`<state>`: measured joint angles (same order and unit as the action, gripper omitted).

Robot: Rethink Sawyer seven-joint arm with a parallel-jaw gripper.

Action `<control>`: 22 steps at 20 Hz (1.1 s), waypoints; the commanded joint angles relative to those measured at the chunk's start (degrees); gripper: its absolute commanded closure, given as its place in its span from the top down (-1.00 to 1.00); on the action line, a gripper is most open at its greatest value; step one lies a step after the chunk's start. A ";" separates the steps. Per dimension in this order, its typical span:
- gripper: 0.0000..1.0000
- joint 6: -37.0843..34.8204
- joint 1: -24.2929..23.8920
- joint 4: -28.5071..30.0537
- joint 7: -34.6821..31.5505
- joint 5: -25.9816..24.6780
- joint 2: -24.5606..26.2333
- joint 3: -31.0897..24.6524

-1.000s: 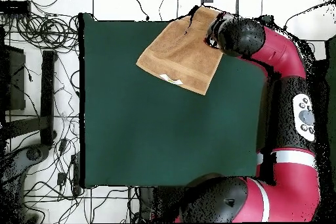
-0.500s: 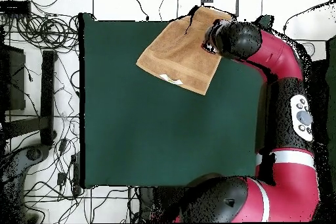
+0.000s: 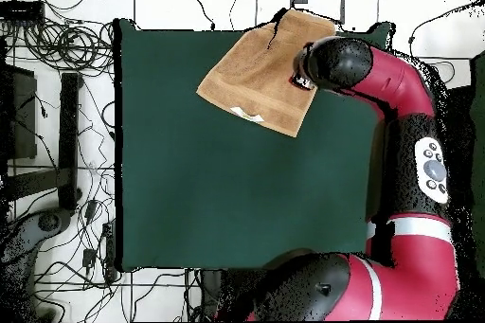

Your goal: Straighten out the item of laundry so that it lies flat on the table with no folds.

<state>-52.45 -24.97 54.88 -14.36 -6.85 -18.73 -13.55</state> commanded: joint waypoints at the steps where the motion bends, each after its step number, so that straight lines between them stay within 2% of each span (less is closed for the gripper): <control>1: 1.00 -13.27 3.59 5.93 -4.69 -4.31 3.51 1.69; 6: 1.00 -18.92 3.89 5.95 -3.47 -6.16 3.80 1.84; 14: 1.00 -15.80 2.51 7.48 -3.72 -7.70 3.84 0.38; 22: 1.00 -13.11 1.70 8.12 -3.78 -7.00 3.16 -0.85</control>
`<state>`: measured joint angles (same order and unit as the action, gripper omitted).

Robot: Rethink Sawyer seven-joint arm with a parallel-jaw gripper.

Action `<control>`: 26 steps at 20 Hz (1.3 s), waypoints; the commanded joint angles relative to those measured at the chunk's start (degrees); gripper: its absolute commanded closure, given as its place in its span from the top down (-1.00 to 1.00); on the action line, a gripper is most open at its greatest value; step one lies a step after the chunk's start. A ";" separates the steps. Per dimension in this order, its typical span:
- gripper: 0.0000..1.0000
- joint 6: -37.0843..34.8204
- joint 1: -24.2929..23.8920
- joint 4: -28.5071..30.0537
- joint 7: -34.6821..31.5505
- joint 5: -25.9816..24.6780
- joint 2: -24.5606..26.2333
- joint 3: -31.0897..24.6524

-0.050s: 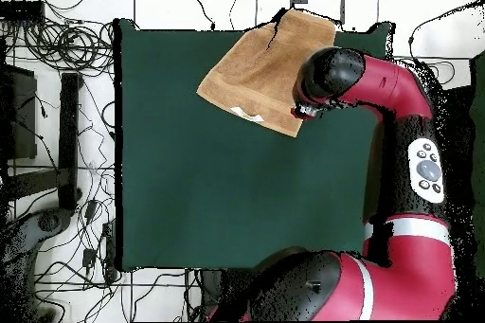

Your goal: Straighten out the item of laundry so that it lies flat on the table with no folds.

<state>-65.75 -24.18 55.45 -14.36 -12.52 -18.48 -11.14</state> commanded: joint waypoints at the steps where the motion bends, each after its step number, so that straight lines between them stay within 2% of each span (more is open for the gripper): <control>1: 1.00 0.44 0.81 7.53 -3.74 -1.33 2.81 -3.32; 17: 1.00 9.66 -5.60 14.07 -3.12 6.10 2.55 -11.86; 19: 1.00 9.94 -5.44 13.87 -3.11 5.55 2.50 -11.87; 24: 1.00 8.10 -0.98 8.36 -3.87 -1.44 2.60 -6.20; 26: 1.00 7.37 -0.32 7.52 -4.12 -2.72 2.58 -5.33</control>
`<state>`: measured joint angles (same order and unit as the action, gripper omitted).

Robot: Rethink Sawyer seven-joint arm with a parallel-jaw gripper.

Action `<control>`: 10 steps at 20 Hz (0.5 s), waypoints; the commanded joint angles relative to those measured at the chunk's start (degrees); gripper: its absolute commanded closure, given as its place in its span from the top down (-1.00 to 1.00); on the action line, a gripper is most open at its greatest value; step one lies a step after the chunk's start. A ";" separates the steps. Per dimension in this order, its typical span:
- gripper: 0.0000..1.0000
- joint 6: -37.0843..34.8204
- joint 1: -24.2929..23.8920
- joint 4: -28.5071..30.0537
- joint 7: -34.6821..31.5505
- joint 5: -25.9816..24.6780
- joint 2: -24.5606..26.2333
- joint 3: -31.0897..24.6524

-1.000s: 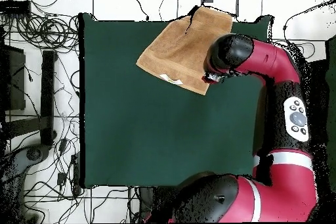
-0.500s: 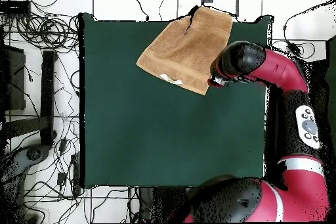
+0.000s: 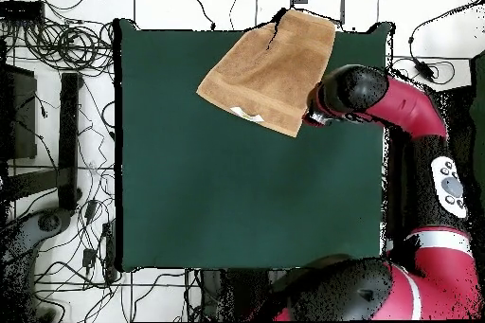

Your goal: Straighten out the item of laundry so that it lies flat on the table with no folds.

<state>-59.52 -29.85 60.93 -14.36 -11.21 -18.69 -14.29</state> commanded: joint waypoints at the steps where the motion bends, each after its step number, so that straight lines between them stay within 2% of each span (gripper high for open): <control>1: 1.00 0.87 5.44 1.81 -4.18 -4.36 2.69 -2.04; 10: 1.00 -1.83 7.37 -0.83 -4.55 -9.25 2.52 0.37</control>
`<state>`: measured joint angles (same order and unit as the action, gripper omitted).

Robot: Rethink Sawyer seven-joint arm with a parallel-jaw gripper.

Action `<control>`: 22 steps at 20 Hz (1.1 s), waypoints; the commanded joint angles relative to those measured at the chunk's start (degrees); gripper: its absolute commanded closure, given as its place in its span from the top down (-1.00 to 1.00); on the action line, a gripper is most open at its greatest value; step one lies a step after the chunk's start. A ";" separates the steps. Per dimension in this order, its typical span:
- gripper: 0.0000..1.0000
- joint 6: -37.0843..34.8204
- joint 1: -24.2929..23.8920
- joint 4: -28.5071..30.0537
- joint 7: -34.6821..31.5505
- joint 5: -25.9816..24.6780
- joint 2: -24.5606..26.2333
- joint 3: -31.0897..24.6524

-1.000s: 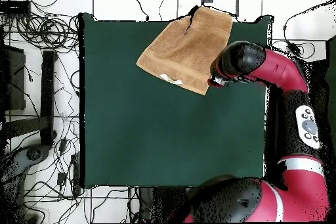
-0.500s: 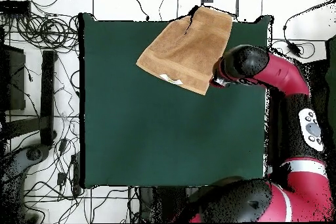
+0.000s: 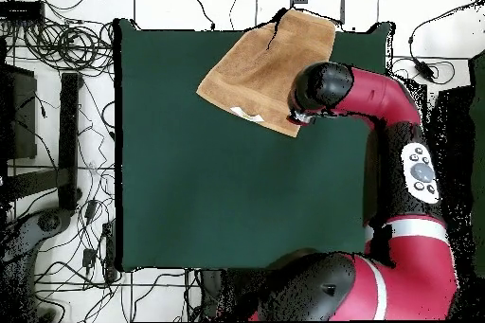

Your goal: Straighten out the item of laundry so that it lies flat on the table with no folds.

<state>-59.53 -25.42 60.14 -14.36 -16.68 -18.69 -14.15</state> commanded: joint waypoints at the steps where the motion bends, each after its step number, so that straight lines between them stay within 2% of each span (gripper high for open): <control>1: 1.00 -1.68 2.75 0.29 -4.69 -3.72 2.34 -0.03; 6: 1.00 -0.53 0.78 1.94 -6.91 -0.44 2.80 -2.24; 11: 1.00 -5.53 1.49 0.41 -6.98 -0.98 4.14 -0.94; 16: 1.00 -14.55 3.51 -2.67 -7.34 -2.58 6.48 1.69; 22: 1.00 -14.86 3.22 -1.76 -6.71 -2.93 6.34 2.05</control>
<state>-69.02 -24.23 57.05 -14.36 -17.58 -16.41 -12.06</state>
